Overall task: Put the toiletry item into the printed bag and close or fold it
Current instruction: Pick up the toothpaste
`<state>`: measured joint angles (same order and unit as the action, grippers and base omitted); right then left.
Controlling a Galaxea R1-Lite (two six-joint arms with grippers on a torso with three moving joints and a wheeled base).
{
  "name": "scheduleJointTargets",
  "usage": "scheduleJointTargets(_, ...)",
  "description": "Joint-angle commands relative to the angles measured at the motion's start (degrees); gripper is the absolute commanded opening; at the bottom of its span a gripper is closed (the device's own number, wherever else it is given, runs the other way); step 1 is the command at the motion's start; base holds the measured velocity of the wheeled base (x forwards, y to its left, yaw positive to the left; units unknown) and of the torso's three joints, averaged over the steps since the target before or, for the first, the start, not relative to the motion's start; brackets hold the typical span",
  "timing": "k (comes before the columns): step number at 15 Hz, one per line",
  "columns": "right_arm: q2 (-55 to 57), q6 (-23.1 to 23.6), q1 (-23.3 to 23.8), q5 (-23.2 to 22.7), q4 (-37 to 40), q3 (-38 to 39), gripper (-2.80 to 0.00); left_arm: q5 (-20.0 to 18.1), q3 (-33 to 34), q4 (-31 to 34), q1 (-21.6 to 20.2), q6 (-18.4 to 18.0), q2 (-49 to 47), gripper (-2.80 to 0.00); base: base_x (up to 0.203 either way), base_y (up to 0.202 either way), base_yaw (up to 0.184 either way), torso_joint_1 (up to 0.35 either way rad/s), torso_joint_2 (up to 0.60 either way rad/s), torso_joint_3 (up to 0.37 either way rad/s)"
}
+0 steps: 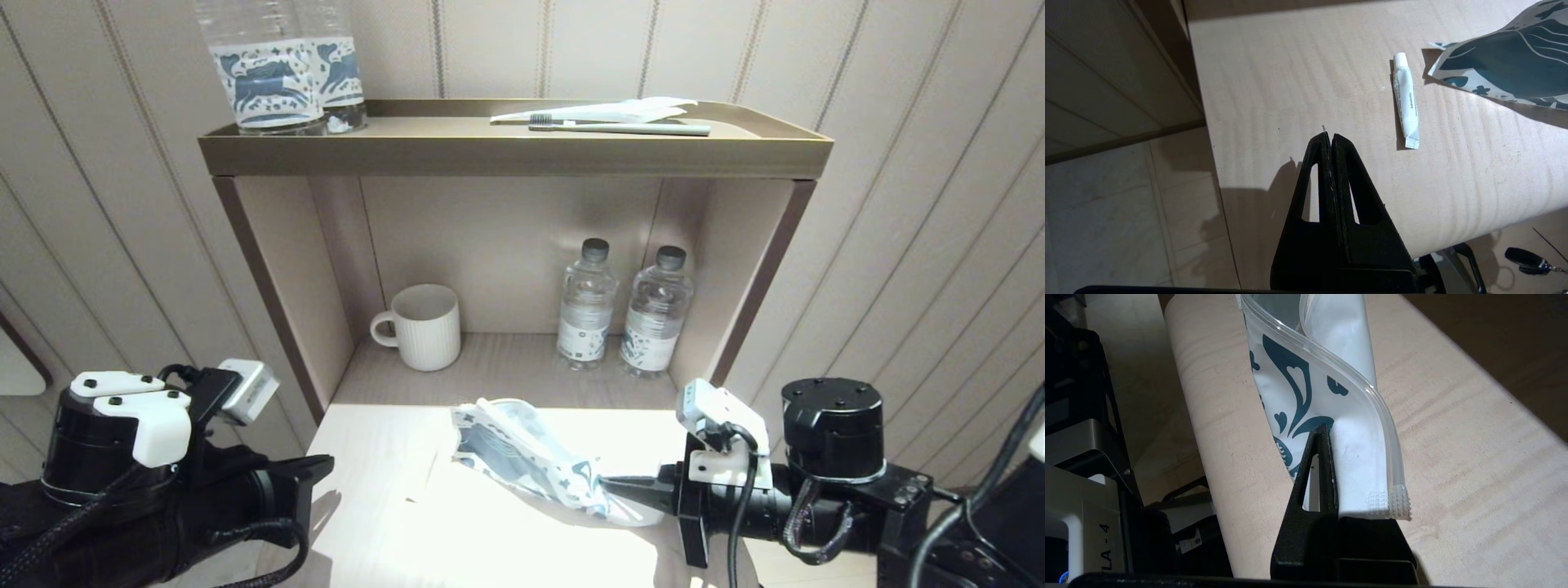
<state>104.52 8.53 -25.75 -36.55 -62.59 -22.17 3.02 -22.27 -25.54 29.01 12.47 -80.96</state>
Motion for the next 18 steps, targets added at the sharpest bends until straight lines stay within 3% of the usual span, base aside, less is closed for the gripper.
scheduleJointTargets(1, -0.6, 0.0, -0.2, -0.2, -0.2, -1.0, -2.80, 0.1, 0.0, -0.1, 0.0, 0.1, -0.1, -2.80, 0.000, 0.000, 0.000, 0.000, 0.00, 0.000)
scheduleJointTargets(8, -8.2, -0.5, -1.6, 1.4, 8.4, -9.1, -2.80, 0.0, 0.1, -0.2, 0.0, 0.2, -1.7, -2.80, 0.000, 0.000, 0.000, 0.000, 0.00, 0.000)
scheduleJointTargets(13, -11.9, -3.5, -1.3, 1.4, 8.7, -10.7, -2.80, -0.1, 0.1, -0.2, 0.0, 0.3, -2.4, -2.80, 0.000, 0.000, 0.000, 0.000, 0.00, 0.000)
scheduleJointTargets(18, -12.2, -4.1, -1.1, 1.1, 14.0, -11.9, -2.80, -0.1, 0.2, -0.2, 0.0, 0.3, -2.8, -2.80, 0.000, 0.000, 0.000, 0.000, 0.00, 0.000)
